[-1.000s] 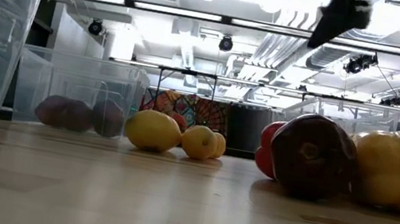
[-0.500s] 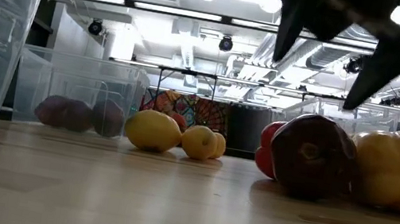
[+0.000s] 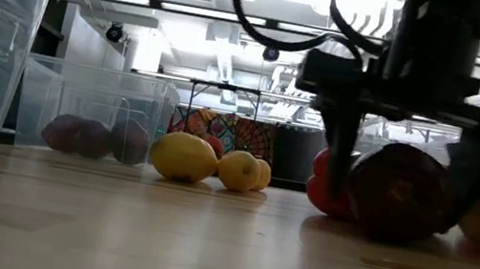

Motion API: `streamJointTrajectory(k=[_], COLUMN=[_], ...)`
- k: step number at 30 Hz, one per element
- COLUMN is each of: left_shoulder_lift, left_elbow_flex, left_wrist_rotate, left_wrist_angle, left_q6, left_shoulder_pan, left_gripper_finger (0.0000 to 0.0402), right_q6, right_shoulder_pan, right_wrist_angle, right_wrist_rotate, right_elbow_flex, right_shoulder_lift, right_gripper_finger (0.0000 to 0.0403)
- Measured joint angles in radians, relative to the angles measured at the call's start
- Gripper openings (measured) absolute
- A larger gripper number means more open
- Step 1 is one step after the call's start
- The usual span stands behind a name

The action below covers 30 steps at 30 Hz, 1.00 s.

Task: Sort produce into baskets
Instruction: Put the red apple into the top-left transparent bin

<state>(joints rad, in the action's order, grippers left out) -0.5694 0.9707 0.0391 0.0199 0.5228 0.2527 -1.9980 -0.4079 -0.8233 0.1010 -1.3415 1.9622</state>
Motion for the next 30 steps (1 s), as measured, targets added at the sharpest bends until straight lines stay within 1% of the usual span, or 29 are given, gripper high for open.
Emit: streamJointTrajectory(k=[2,4,7,9,10,13,15,17,19,20,22,24,26,30], left_shoulder_lift=[0.0,0.0,0.0,0.0,0.0,0.0,0.0,0.0,-0.006,-0.007,-0.009,-0.012,-0.017,-0.034], left_elbow_flex=[0.0,0.0,0.0,0.0,0.0,0.0,0.0,0.0,0.0,0.0,0.0,0.0,0.0,0.0], left_wrist_rotate=[0.0,0.0,0.0,0.0,0.0,-0.001,-0.017,-0.031,-0.048,-0.053,-0.053,-0.047,-0.036,-0.023], left_wrist_angle=[0.0,0.0,0.0,0.0,0.0,0.0,0.0,0.0,0.001,-0.001,-0.003,-0.001,0.002,-0.001], left_q6=[-0.002,-0.003,-0.003,-0.003,-0.003,-0.014,-0.042,-0.064,-0.072,-0.071,-0.07,-0.082,-0.087,-0.059], left_shoulder_pan=[0.0,0.0,0.0,0.0,0.0,0.0,0.0,0.0,0.0,0.0,0.0,0.0,0.0,-0.001], left_gripper_finger=[0.0374,0.0374,0.0374,0.0374,0.0374,0.0374,0.0374,0.0374,0.0374,0.0374,0.0374,0.0374,0.0374,0.0374], right_q6=[0.024,0.053,0.145,0.255,0.31,0.48,0.612,0.765,0.958,1.046,1.204,1.34,1.406,1.365], right_shoulder_pan=[0.006,0.012,0.016,0.011,0.008,0.012,0.042,0.096,0.17,0.213,0.308,0.396,0.473,0.589], right_wrist_angle=[0.001,-0.004,-0.023,-0.045,-0.066,-0.117,-0.096,-0.055,0.044,0.118,0.316,0.532,0.733,1.089], right_wrist_rotate=[0.001,-0.002,-0.022,-0.024,-0.019,0.074,0.181,0.303,0.365,0.365,0.322,0.249,0.172,0.019], right_elbow_flex=[0.0,0.0,-0.01,-0.043,-0.065,-0.132,-0.172,-0.201,-0.218,-0.219,-0.217,-0.217,-0.217,-0.217], right_shoulder_lift=[0.003,0.003,-0.031,-0.077,-0.105,-0.2,-0.255,-0.29,-0.293,-0.287,-0.249,-0.19,-0.121,0.014], right_gripper_finger=[0.037,0.0354,0.031,0.0276,0.0265,0.0264,0.0264,0.0264,0.027,0.0274,0.0279,0.0281,0.0282,0.0284])
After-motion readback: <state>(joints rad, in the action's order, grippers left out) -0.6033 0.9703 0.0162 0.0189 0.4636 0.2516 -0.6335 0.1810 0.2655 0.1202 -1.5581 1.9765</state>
